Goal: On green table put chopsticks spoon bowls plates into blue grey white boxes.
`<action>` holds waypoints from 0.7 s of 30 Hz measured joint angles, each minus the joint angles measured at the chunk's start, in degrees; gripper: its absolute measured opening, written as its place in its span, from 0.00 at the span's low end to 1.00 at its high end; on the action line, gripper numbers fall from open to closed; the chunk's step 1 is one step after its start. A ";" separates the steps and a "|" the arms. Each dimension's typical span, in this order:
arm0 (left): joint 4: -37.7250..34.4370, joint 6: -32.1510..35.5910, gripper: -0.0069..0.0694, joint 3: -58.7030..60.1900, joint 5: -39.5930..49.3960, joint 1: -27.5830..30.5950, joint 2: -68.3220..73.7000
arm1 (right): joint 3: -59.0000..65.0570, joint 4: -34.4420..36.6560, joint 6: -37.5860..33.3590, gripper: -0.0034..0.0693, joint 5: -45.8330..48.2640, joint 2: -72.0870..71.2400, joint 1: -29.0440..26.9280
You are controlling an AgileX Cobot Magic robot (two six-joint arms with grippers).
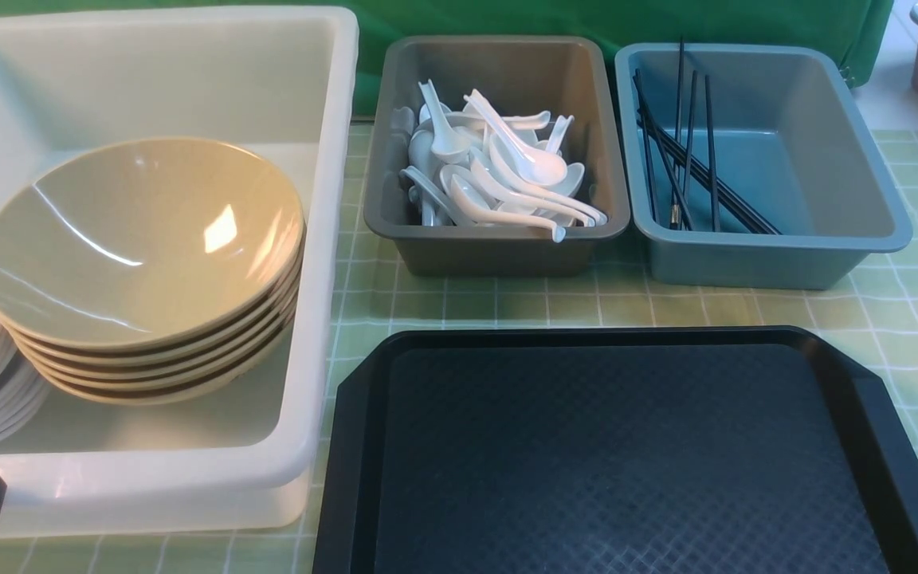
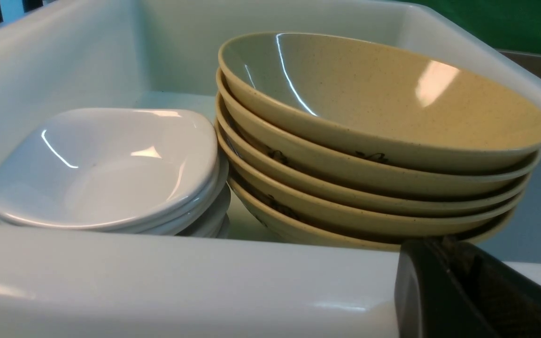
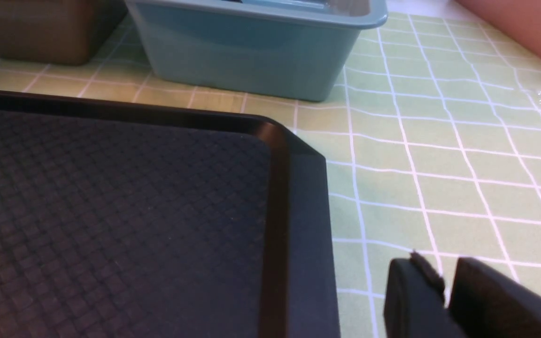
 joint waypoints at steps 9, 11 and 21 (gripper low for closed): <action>0.00 0.00 0.09 0.00 0.00 0.00 0.00 | 0.00 0.00 0.00 0.24 0.00 0.00 0.00; 0.00 0.00 0.09 0.00 0.00 0.00 0.00 | 0.00 0.00 0.00 0.24 0.00 0.00 0.00; 0.00 0.00 0.09 0.00 0.00 0.00 0.00 | 0.00 0.00 0.00 0.25 0.00 0.00 0.00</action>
